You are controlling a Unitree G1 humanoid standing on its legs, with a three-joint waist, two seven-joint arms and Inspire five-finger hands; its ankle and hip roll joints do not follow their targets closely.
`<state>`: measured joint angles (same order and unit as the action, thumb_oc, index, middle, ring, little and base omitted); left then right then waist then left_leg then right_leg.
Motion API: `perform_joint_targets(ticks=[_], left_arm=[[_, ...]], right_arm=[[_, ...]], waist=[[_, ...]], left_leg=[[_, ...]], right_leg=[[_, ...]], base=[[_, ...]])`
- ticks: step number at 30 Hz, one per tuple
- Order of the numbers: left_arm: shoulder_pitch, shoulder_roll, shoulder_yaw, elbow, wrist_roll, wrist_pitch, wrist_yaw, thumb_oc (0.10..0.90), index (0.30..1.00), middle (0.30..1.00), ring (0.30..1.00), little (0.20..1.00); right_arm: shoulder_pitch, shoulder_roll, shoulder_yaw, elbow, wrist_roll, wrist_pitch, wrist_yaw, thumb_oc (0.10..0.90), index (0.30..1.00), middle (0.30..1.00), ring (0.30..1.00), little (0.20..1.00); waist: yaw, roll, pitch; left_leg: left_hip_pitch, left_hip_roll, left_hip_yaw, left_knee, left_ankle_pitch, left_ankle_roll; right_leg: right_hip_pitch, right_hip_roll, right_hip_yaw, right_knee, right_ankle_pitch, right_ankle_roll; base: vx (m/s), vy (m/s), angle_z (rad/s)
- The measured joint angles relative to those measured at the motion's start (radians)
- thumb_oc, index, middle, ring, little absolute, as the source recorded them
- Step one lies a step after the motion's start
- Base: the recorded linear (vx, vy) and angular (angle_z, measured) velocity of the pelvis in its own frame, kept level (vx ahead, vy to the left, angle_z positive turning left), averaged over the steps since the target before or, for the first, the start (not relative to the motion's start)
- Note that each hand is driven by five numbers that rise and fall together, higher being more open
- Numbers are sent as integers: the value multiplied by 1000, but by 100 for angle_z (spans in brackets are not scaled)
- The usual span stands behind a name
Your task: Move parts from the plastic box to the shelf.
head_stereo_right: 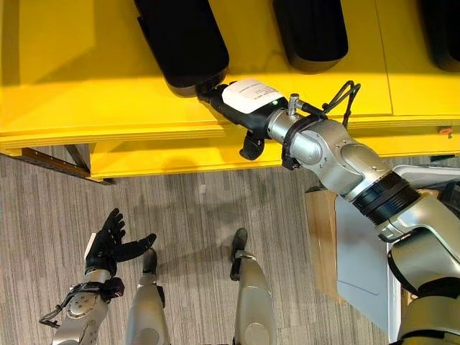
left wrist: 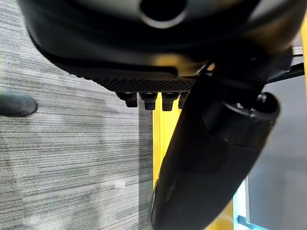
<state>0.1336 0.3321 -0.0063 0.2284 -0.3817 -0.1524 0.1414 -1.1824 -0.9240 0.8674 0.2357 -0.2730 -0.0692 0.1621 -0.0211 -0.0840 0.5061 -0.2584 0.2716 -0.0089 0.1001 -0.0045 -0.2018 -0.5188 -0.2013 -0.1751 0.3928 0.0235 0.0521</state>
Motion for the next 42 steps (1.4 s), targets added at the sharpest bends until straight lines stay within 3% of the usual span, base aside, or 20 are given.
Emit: perform_joint_targets(ticks=[16,42], left_arm=[[0,0,0,8,-7,-1,0,900,1000,1000,1000,1000],[-1,-1,1,8,-9,-2,1,900,1000,1000,1000,1000]], right_arm=[[-40,92,31,56,-2,10,-11,900,1000,1000,1000,1000],[-96,165,63,93,-1,11,-19,900,1000,1000,1000,1000]], waist=[[3,3,-1],[16,9,-3]], left_leg=[[-1,7,-2,0,7,-7],[-6,9,0,-1,7,-8]], right_leg=[[-2,7,-1,0,5,-7],[-10,9,-1,0,7,-9]], base=[[0,0,0],[0,0,0]])
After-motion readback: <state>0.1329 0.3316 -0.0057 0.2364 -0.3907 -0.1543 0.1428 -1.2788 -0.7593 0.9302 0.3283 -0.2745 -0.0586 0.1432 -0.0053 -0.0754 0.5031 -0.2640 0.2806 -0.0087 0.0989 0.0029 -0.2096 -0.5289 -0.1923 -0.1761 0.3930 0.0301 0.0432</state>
